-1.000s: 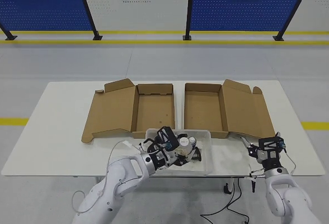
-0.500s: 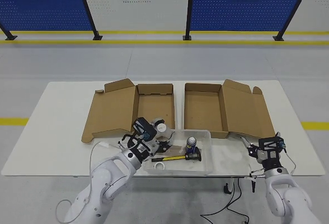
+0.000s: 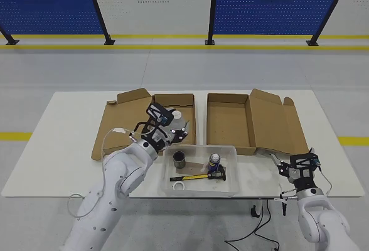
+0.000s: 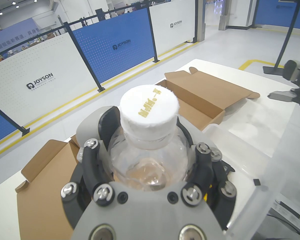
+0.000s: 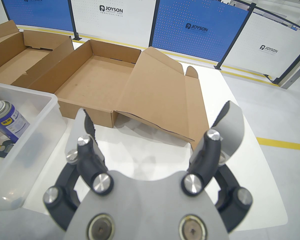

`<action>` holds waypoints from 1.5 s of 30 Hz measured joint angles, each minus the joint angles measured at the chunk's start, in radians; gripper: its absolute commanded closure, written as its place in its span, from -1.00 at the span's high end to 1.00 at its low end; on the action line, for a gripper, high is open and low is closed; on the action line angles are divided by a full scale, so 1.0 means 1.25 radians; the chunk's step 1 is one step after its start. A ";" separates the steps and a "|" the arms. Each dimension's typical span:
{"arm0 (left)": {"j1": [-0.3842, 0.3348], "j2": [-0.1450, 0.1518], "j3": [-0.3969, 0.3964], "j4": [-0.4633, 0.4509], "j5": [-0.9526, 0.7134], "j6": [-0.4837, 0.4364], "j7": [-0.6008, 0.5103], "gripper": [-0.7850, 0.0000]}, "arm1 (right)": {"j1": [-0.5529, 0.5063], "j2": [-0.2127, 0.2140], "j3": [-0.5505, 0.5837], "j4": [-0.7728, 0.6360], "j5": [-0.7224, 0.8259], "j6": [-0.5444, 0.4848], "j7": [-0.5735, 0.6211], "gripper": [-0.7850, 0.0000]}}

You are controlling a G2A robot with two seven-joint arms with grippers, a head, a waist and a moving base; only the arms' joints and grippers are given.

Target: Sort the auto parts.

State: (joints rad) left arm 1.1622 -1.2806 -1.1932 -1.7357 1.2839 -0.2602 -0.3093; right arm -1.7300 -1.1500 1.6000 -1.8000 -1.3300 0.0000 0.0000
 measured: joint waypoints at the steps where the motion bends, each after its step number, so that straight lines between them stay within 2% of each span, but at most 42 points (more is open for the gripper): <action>1: -0.014 -0.002 0.003 0.017 -0.003 0.005 0.000 -1.00 | 0.000 0.000 0.000 0.000 0.000 0.000 0.000 1.00; 14: -0.182 -0.038 0.096 0.316 -0.025 0.069 0.082 -1.00 | 0.000 0.000 0.000 0.000 0.000 0.000 0.000 1.00; 19: -0.231 -0.050 0.132 0.401 0.005 0.089 0.105 -1.00 | 0.000 0.000 0.000 0.000 0.000 0.000 0.000 1.00; 23: -0.238 -0.059 0.150 0.398 0.049 0.127 0.109 -1.00 | 0.000 0.000 0.000 0.000 0.000 0.000 0.000 1.00; 40: -0.236 -0.059 0.148 0.397 0.022 0.125 0.112 -1.00 | 0.000 0.000 0.000 0.000 0.000 0.000 0.000 1.00; 45: -0.233 -0.066 0.151 0.415 0.017 0.150 0.130 -1.00 | 0.000 0.000 0.000 0.000 0.000 0.000 0.000 1.00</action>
State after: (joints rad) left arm 0.8710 -1.3626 -1.0038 -1.2171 1.3048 -0.0725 -0.1468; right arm -1.7300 -1.1500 1.6000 -1.8000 -1.3300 0.0000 0.0000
